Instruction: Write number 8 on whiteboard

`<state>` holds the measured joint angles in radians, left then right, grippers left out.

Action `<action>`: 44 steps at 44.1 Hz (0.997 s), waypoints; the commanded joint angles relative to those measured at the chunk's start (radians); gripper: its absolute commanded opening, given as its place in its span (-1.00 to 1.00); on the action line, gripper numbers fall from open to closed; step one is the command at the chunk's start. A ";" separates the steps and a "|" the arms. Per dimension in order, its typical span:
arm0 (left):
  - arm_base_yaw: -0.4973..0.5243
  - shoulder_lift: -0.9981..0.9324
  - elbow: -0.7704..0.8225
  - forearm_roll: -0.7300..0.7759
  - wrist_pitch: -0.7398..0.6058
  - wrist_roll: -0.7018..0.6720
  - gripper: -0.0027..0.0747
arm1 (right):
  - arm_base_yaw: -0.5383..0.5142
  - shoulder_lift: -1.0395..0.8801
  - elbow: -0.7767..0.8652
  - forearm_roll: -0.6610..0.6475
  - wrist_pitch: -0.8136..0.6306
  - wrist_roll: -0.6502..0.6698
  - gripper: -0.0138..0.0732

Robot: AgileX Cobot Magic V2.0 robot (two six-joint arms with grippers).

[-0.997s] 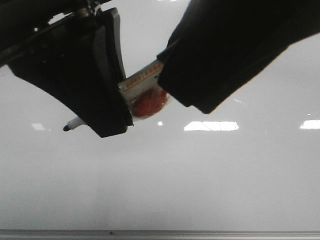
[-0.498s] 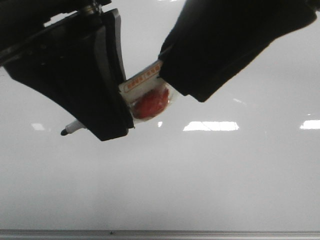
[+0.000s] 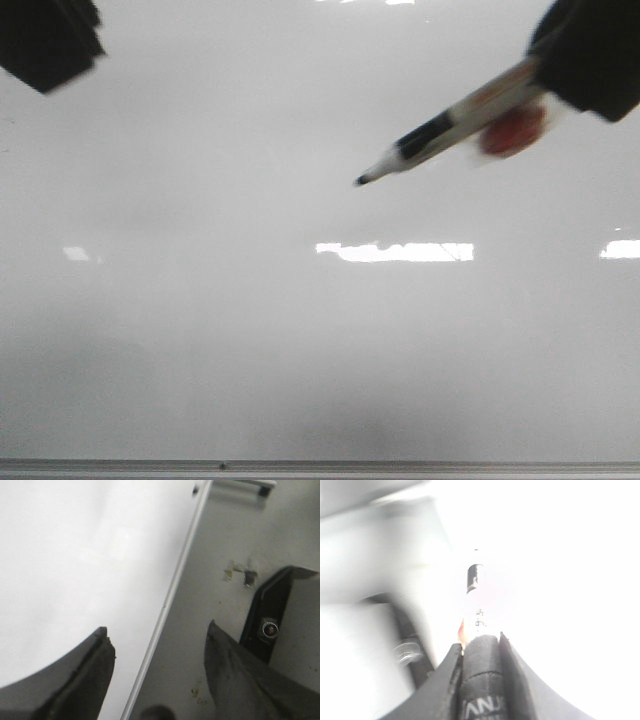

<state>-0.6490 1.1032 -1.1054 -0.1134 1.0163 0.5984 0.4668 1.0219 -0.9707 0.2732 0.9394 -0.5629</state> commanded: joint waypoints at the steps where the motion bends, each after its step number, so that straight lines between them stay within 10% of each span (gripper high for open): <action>1: 0.094 -0.103 0.021 -0.010 -0.086 -0.071 0.10 | -0.127 -0.084 -0.020 -0.014 -0.052 0.138 -0.84; 11: 0.281 -0.225 0.157 -0.099 -0.245 -0.183 0.10 | -0.205 -0.201 0.147 0.116 -0.384 0.210 -0.84; 44: 0.285 -0.227 0.169 -0.097 -0.249 -0.183 0.10 | -0.199 0.168 0.064 0.124 -0.636 0.208 -0.95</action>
<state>-0.3681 0.8873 -0.9101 -0.1906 0.8389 0.4240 0.2698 1.1670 -0.8472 0.3804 0.3822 -0.3557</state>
